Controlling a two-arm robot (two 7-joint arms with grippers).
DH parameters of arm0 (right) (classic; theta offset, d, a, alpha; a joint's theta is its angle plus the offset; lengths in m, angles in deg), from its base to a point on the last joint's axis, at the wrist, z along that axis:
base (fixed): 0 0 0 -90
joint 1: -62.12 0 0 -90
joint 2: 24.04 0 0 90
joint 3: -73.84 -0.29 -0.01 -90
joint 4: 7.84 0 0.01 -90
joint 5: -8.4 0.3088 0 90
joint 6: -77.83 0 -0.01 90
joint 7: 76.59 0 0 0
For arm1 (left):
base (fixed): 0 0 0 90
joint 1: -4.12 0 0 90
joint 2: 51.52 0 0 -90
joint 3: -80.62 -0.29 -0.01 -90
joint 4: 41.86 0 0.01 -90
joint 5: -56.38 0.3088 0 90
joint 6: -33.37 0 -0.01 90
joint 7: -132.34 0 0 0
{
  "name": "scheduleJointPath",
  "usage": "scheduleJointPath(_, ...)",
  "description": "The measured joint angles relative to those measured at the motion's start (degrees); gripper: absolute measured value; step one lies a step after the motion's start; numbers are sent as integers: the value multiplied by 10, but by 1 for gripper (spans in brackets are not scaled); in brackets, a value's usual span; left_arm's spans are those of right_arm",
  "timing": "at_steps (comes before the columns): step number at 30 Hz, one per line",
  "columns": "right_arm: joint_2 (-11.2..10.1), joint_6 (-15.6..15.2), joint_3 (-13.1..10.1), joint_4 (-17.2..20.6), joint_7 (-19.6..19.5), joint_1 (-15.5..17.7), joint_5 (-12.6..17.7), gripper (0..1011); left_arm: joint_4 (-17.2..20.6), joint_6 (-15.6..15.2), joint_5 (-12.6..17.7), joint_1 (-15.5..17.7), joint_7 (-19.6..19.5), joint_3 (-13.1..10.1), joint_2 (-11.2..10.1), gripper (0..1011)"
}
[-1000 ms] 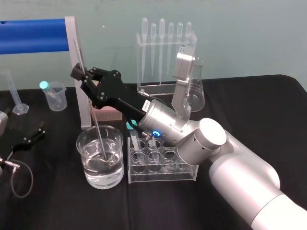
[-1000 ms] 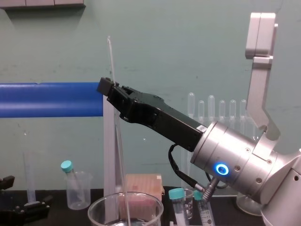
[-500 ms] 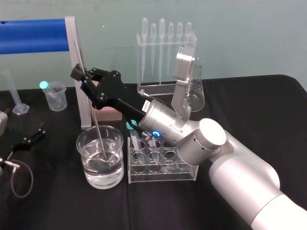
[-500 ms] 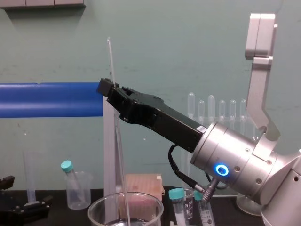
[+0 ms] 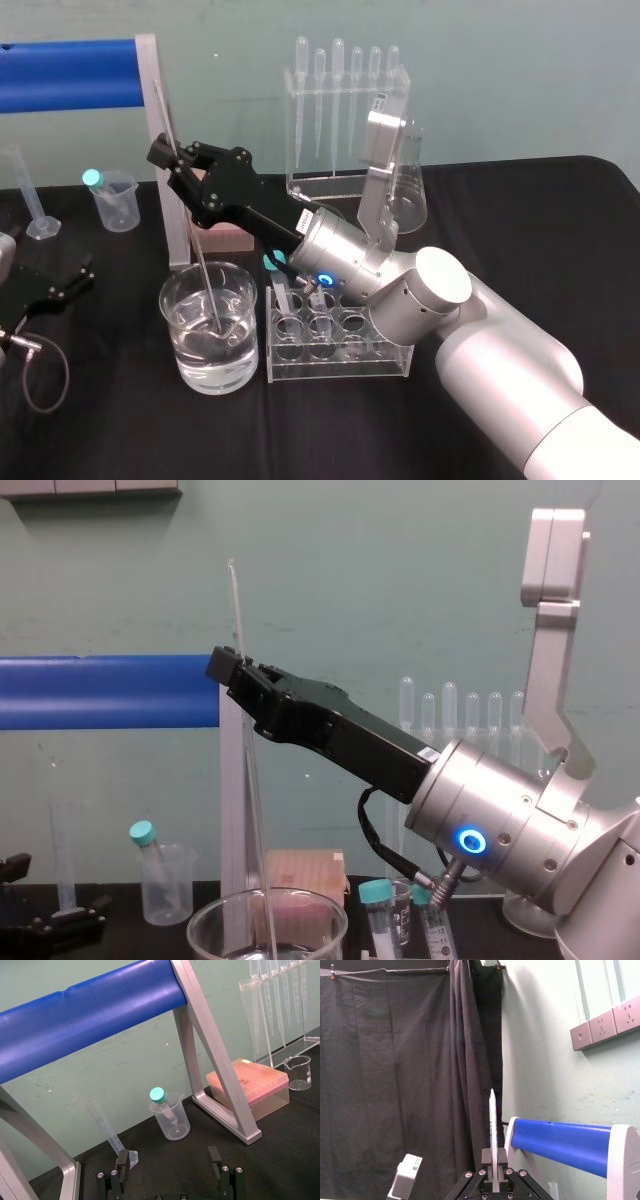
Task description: Hold the thermometer with one hand and immerse one end into the beaker, then reinsert it into the test tube rack.
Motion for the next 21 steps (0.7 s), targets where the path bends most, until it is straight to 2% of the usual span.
scheduleJointPath(21,0,0,0,0,0,0,0,57,0,0,0,0,0,0,0,1008)
